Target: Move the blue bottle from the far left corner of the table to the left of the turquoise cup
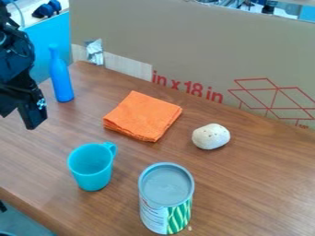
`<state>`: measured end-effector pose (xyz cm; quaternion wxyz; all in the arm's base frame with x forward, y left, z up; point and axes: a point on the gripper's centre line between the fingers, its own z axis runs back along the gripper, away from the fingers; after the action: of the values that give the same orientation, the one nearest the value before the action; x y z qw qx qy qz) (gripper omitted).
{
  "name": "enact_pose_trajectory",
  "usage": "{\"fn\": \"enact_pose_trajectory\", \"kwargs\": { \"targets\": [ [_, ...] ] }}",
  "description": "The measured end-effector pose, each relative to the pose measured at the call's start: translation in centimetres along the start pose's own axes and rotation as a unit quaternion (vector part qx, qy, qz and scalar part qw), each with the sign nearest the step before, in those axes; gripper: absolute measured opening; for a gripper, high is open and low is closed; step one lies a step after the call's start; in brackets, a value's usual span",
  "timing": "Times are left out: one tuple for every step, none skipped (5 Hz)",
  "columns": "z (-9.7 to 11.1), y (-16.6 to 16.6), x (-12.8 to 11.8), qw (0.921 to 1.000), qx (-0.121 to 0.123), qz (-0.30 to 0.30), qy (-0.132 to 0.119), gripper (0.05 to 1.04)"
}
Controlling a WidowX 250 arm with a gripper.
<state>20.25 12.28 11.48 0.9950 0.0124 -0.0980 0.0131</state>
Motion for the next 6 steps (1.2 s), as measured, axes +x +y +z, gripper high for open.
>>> {"fn": "enact_pose_trajectory", "kwargs": {
  "targets": [
    [-0.4, 0.0, -0.1, 1.0000, -0.005, 0.001, 0.008, 1.001],
    [-0.5, 2.5, 3.3, 0.9995, -0.001, 0.029, -0.012, 1.001],
    [-0.3, 4.8, 6.5, 0.9986, 0.005, 0.038, -0.036, 1.001],
    [-0.2, 6.7, 8.7, 0.9982, 0.015, 0.045, -0.037, 1.001],
    [0.4, 7.9, 10.3, 0.9980, 0.037, 0.043, -0.027, 1.001],
    [0.3, 8.3, 11.2, 0.9977, 0.047, 0.043, -0.022, 1.001]
  ]
}}
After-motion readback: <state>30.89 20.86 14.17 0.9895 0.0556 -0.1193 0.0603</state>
